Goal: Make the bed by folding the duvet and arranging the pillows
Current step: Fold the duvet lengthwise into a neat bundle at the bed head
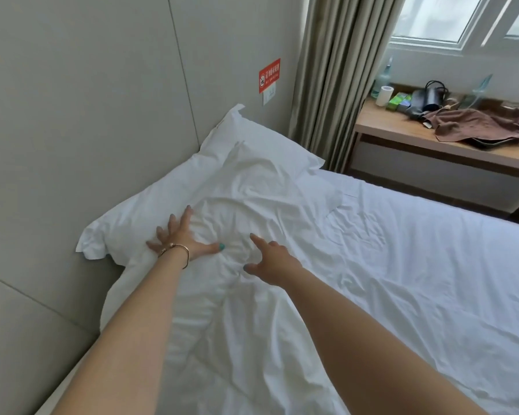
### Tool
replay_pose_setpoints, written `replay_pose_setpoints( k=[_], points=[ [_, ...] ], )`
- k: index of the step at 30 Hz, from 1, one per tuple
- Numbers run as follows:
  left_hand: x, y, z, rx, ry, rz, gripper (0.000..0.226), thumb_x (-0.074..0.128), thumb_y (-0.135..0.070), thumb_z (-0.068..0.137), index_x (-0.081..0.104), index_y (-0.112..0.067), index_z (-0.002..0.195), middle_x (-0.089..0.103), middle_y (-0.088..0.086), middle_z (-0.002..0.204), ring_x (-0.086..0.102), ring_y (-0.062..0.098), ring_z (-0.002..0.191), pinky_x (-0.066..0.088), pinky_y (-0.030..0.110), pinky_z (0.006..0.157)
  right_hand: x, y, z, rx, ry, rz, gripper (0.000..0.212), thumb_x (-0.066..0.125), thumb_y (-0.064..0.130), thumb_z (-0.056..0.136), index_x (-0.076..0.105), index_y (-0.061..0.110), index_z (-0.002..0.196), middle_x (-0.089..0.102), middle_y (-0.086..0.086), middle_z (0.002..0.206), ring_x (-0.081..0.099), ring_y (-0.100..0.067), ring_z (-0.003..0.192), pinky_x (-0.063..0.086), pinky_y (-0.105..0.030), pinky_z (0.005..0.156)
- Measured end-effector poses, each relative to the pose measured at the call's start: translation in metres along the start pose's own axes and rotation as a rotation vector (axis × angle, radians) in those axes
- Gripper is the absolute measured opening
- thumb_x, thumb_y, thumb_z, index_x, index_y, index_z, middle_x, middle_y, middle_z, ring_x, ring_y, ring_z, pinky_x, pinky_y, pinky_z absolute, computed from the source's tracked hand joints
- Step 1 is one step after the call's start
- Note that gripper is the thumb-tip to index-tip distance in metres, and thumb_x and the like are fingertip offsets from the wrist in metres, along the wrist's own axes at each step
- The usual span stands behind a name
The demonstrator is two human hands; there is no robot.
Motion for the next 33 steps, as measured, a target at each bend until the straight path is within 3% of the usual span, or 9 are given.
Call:
replay_pose_setpoints(
  k=[4, 8, 13, 15, 19, 25, 29, 33],
  points=[
    [-0.006, 0.008, 0.021, 0.062, 0.043, 0.0, 0.14, 0.071, -0.085, 0.034, -0.004, -0.045, 0.147, 0.018, 0.003, 0.152, 0.026, 0.035, 0.136, 0.029, 0.051, 0.111, 0.011, 0.012, 0.024, -0.019, 0.048, -0.055, 0.082, 0.058, 0.047, 0.09, 0.003, 0.046, 0.151, 0.029, -0.004, 0.149, 0.031, -0.026, 0.136, 0.043, -0.043, 0.098],
    [0.011, 0.007, 0.023, 0.078, 0.118, -0.108, 0.137, 0.082, -0.07, 0.042, 0.0, -0.04, 0.147, 0.019, 0.006, 0.145, 0.039, 0.031, 0.131, 0.037, 0.043, 0.107, 0.02, 0.018, 0.036, -0.046, 0.071, 0.022, 0.085, 0.06, 0.044, 0.089, 0.0, 0.053, 0.149, 0.03, -0.006, 0.147, 0.034, -0.028, 0.133, 0.043, -0.043, 0.102],
    [0.021, -0.005, 0.008, 0.134, 0.114, -0.08, 0.129, 0.078, -0.071, 0.046, 0.004, -0.039, 0.148, 0.047, 0.002, 0.141, 0.052, 0.028, 0.122, 0.046, 0.041, 0.097, 0.03, 0.005, 0.022, -0.083, 0.069, 0.08, 0.088, 0.06, 0.039, 0.09, -0.006, 0.057, 0.146, 0.025, -0.001, 0.155, 0.031, -0.024, 0.136, 0.042, -0.04, 0.103],
    [0.025, -0.011, -0.003, 0.154, 0.119, -0.114, 0.124, 0.079, -0.069, 0.047, 0.01, -0.04, 0.146, 0.05, -0.001, 0.138, 0.053, 0.027, 0.12, 0.046, 0.041, 0.097, 0.028, 0.0, 0.016, -0.076, 0.046, 0.132, 0.089, 0.06, 0.038, 0.09, -0.006, 0.057, 0.146, 0.031, -0.003, 0.15, 0.04, -0.024, 0.128, 0.045, -0.037, 0.098],
    [0.038, -0.034, -0.03, 0.252, 0.232, -0.31, 0.121, 0.084, -0.058, 0.048, 0.014, -0.038, 0.146, 0.046, -0.008, 0.139, 0.05, 0.019, 0.122, 0.045, 0.039, 0.101, 0.01, -0.006, -0.006, -0.097, -0.03, 0.319, 0.081, 0.059, 0.04, 0.092, 0.002, 0.056, 0.147, 0.049, -0.005, 0.125, 0.055, -0.015, 0.087, 0.049, -0.025, 0.078],
    [0.062, -0.128, -0.107, 0.526, 0.529, -0.374, 0.104, 0.068, -0.012, 0.085, -0.009, -0.04, 0.148, 0.044, -0.015, 0.131, 0.054, 0.001, 0.107, 0.046, 0.013, 0.081, -0.024, -0.051, -0.067, -0.093, -0.126, 0.596, 0.071, 0.057, 0.05, 0.092, 0.011, 0.058, 0.146, 0.048, -0.005, 0.142, 0.06, -0.017, 0.111, 0.045, -0.023, 0.094],
    [0.103, -0.201, -0.18, 0.691, 0.72, -0.322, 0.108, 0.068, -0.004, 0.084, -0.012, -0.049, 0.142, 0.053, -0.021, 0.121, 0.058, 0.002, 0.114, 0.047, 0.018, 0.094, -0.043, -0.113, -0.12, -0.024, -0.197, 0.774, 0.077, 0.059, 0.054, 0.089, 0.004, 0.067, 0.14, 0.037, 0.009, 0.152, 0.049, -0.017, 0.128, 0.048, -0.037, 0.101],
    [0.15, -0.268, -0.264, 0.814, 0.933, -0.271, 0.106, 0.066, -0.005, 0.085, -0.011, -0.047, 0.144, 0.051, -0.015, 0.131, 0.054, 0.0, 0.119, 0.041, 0.023, 0.105, -0.052, -0.199, -0.189, 0.07, -0.223, 0.883, 0.081, 0.066, 0.045, 0.087, 0.005, 0.075, 0.133, 0.044, 0.006, 0.145, 0.055, -0.016, 0.12, 0.057, -0.034, 0.086]
  ],
)
Point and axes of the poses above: each hand's wrist, its own z-axis towards the middle knuckle, its own x-axis out of the palm, y = z × x, the point moved 9 cm from there along z, towards the middle knuckle
